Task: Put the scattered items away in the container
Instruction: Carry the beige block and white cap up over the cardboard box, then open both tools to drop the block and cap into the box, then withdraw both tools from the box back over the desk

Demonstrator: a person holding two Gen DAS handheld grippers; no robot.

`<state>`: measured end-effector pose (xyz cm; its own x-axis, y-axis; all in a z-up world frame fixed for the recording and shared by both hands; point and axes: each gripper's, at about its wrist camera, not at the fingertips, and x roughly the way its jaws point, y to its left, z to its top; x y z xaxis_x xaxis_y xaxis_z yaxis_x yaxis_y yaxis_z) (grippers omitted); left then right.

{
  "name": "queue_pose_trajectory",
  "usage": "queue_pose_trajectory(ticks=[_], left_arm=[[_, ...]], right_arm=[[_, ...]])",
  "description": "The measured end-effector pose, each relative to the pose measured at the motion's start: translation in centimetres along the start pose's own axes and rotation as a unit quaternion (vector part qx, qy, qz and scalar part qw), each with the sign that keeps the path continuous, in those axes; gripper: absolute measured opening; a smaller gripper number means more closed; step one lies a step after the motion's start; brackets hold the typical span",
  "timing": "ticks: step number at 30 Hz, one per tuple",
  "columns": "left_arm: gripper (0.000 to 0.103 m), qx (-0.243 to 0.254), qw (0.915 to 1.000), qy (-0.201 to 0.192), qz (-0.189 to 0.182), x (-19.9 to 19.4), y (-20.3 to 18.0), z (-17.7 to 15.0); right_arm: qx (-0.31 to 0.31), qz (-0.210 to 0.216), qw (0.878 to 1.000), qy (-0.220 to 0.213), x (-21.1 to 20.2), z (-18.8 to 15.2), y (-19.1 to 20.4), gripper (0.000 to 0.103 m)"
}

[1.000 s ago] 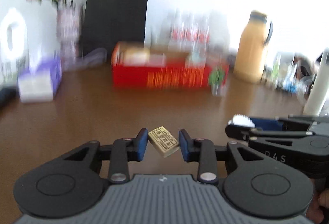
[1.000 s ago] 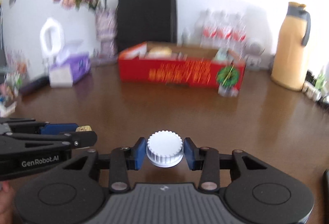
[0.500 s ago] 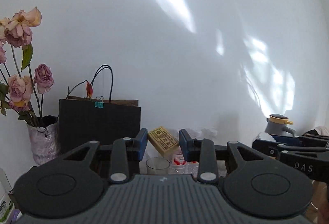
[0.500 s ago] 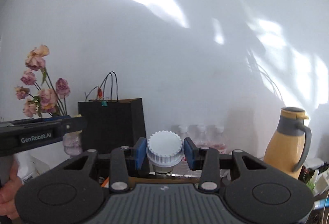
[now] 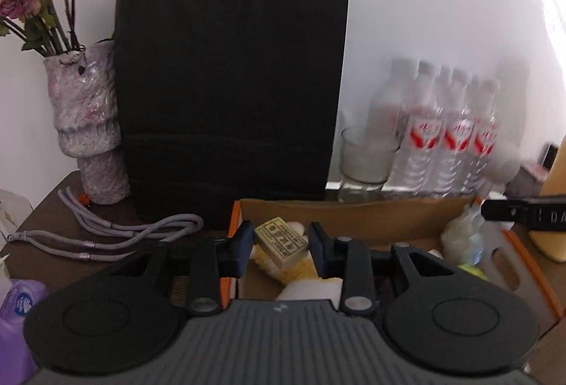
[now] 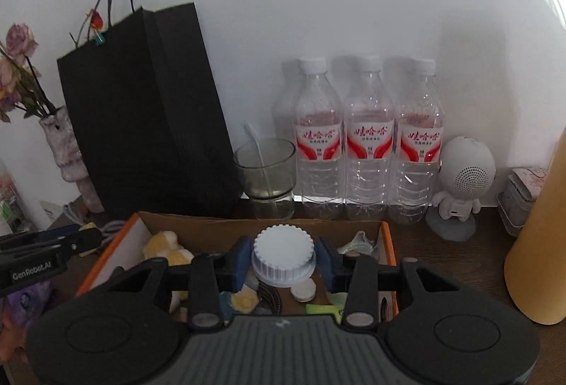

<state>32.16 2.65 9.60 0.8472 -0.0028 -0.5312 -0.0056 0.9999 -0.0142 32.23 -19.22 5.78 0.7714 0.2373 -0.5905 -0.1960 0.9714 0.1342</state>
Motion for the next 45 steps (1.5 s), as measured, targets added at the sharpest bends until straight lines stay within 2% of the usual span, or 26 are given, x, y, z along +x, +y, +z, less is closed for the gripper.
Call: queue_pose_trajectory(ticks=[2,4,10,15,20,23,26,28,32,36,37,40,42,44,45], left_arm=[[0.035,0.003,0.9996,0.025,0.010,1.4,0.0,-0.7],[0.035,0.007,0.9990,0.044,0.002,2.8,0.2,-0.9],[0.035,0.036,0.9983,0.046,0.004,3.5,0.2,-1.0],[0.036,0.008,0.9983,0.056,-0.010,4.2,1.2,-0.6],[0.036,0.013,0.9973,0.069,-0.022,3.8,0.9,0.1],[0.037,0.006,0.9920,0.123,-0.027,4.4,0.7,1.2],[0.044,-0.002,0.9843,0.172,-0.042,5.5,0.9,1.6],[0.058,-0.007,0.9827,0.180,-0.046,5.6,1.2,1.6],[0.060,-0.018,0.9821,0.182,-0.045,4.7,1.5,2.0],[0.083,-0.026,0.9769,0.207,-0.045,3.4,1.2,2.9],[0.083,-0.021,0.9768,0.209,-0.042,2.9,1.1,3.1],[0.086,0.000,0.9820,0.188,-0.020,0.8,0.5,3.0],[0.090,0.007,0.9878,0.156,0.004,-1.3,0.0,2.6],[0.099,0.011,0.9960,0.087,0.020,-4.2,-0.5,1.9],[0.103,0.010,0.9991,0.034,0.021,-5.9,-0.6,1.2]], right_arm=[[-0.001,-0.004,1.000,0.007,1.3,-0.3,-0.3,0.039],[0.003,0.000,1.000,0.015,2.6,-0.5,-0.9,0.039],[0.011,-0.016,0.999,0.038,4.1,-1.9,-1.9,0.039],[0.036,-0.022,0.998,0.052,3.8,-1.9,-2.4,0.040],[0.008,-0.024,0.998,0.054,3.1,-1.6,-1.7,0.040],[-0.008,-0.018,0.996,0.090,3.4,-0.7,-0.8,0.039],[-0.014,-0.016,0.990,0.140,4.7,-0.5,0.1,0.040],[-0.019,-0.016,0.986,0.166,5.3,-0.8,0.7,0.045],[-0.013,-0.013,0.987,0.160,4.4,-0.7,0.7,0.063],[0.027,-0.023,0.982,0.183,2.9,0.3,-0.5,0.066],[0.035,-0.023,0.981,0.190,2.3,0.4,-0.7,0.069],[0.037,-0.038,0.981,0.188,-0.2,0.4,-1.2,0.073],[0.035,-0.046,0.983,0.174,-2.2,0.1,-1.1,0.076],[0.039,-0.050,0.987,0.146,-4.4,-0.7,-0.7,0.078],[0.037,-0.053,0.990,0.123,-5.6,-1.3,-0.3,0.078]])
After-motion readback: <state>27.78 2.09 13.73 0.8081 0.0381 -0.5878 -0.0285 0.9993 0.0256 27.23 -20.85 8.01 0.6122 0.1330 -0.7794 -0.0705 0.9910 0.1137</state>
